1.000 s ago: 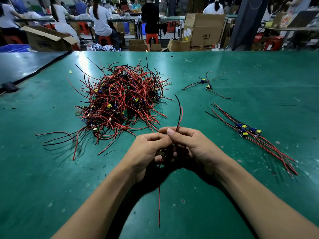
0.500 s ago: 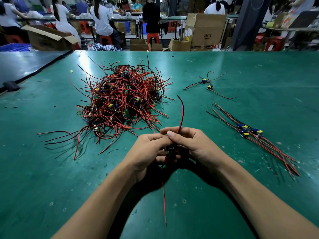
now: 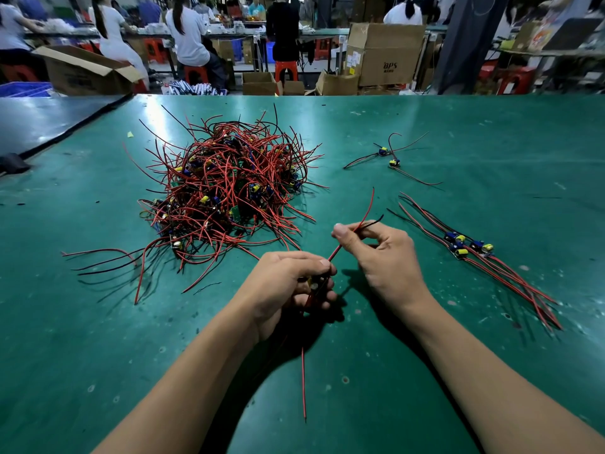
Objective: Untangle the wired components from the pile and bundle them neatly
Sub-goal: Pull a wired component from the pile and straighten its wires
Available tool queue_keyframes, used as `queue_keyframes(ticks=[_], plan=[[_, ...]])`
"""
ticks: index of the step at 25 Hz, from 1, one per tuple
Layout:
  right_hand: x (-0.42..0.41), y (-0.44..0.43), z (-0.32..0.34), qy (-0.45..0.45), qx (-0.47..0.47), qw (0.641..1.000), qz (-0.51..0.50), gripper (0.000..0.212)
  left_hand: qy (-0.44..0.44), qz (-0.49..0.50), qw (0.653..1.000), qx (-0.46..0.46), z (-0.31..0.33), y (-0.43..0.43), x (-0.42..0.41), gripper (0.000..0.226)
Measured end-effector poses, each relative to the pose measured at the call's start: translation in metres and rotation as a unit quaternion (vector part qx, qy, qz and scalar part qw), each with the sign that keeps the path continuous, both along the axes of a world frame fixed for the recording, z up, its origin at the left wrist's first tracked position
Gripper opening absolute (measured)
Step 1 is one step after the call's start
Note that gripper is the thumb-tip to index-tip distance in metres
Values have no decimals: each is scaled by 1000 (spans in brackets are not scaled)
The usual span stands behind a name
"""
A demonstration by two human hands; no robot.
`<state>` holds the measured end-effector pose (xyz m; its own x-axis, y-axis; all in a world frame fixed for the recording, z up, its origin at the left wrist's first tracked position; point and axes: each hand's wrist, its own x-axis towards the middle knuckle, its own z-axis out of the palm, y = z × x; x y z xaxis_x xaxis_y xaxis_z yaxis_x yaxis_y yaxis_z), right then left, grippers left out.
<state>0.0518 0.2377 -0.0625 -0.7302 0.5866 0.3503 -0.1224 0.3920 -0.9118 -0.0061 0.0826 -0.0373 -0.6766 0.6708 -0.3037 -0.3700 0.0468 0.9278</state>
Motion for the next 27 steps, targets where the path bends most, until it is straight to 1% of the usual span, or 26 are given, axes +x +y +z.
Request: queue_keyframes(ticks=[2,3,4,6,7,9,12,15,17,19,20,22,24,25,26,27], plan=[[-3,3,-1,10,-28,999,-29,21,5,-9,1000,-2,0,0,0,14],[-3,2,-1,14,-65,998,-22,24,7,-11,1000,-3,0,0,0,15],[-4,0,0,17,-122,992,1,26,10,-10,1000,-3,0,0,0,17],[-4,-4,3,21,-256,964,64,28,21,-5,1000,2,-3,0,0,22],[-4,-5,6,17,-304,949,88,28,26,-3,1000,9,-4,0,1,23],[-3,-4,9,-4,-337,934,119,28,41,-2,999,24,-6,1,3,16],[-1,-5,11,-45,-320,935,148,27,52,5,997,48,-8,2,6,11],[0,-6,9,-53,-315,933,163,28,49,11,997,61,-7,2,8,12],[-2,-5,6,-50,-304,940,150,29,40,14,997,66,-7,0,7,11],[-3,0,1,-34,-275,955,108,27,41,6,997,63,-8,0,6,9],[-3,4,0,-22,-248,965,78,28,46,1,997,58,-8,0,5,8],[-4,11,-2,-2,-149,989,4,34,53,-10,997,49,-7,0,5,8],[-4,13,-3,22,-58,996,-63,35,50,-15,997,49,-7,-1,4,8],[-4,12,-3,29,-40,995,-82,34,47,-14,998,50,-7,-2,4,8],[-4,11,-2,35,-65,994,-75,34,43,-11,998,50,-7,-2,4,8],[-4,8,-1,42,-136,989,-44,34,43,-6,998,49,-7,-2,4,9]])
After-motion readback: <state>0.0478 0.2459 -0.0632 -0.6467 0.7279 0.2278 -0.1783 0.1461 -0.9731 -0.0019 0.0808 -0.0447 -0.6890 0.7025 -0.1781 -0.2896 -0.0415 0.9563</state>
